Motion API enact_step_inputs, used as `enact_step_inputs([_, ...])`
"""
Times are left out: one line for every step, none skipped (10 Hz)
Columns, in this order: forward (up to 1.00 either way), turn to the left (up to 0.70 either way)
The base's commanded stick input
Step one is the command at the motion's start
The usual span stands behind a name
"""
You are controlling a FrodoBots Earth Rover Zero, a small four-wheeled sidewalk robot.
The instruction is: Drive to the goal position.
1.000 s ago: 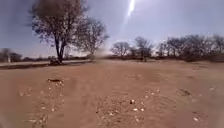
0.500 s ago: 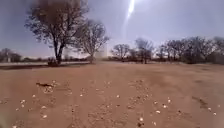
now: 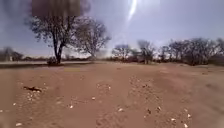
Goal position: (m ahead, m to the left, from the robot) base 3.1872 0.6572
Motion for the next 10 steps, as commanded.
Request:
enact_step_inputs([1.0, 0.0])
enact_step_inputs([1.0, 0.0])
enact_step_inputs([1.0, 0.0])
enact_step_inputs([1.0, 0.0])
enact_step_inputs([1.0, 0.0])
enact_step_inputs([1.0, 0.0])
enact_step_inputs([1.0, 0.0])
enact_step_inputs([1.0, 0.0])
enact_step_inputs([1.0, 0.0])
enact_step_inputs([1.0, 0.0])
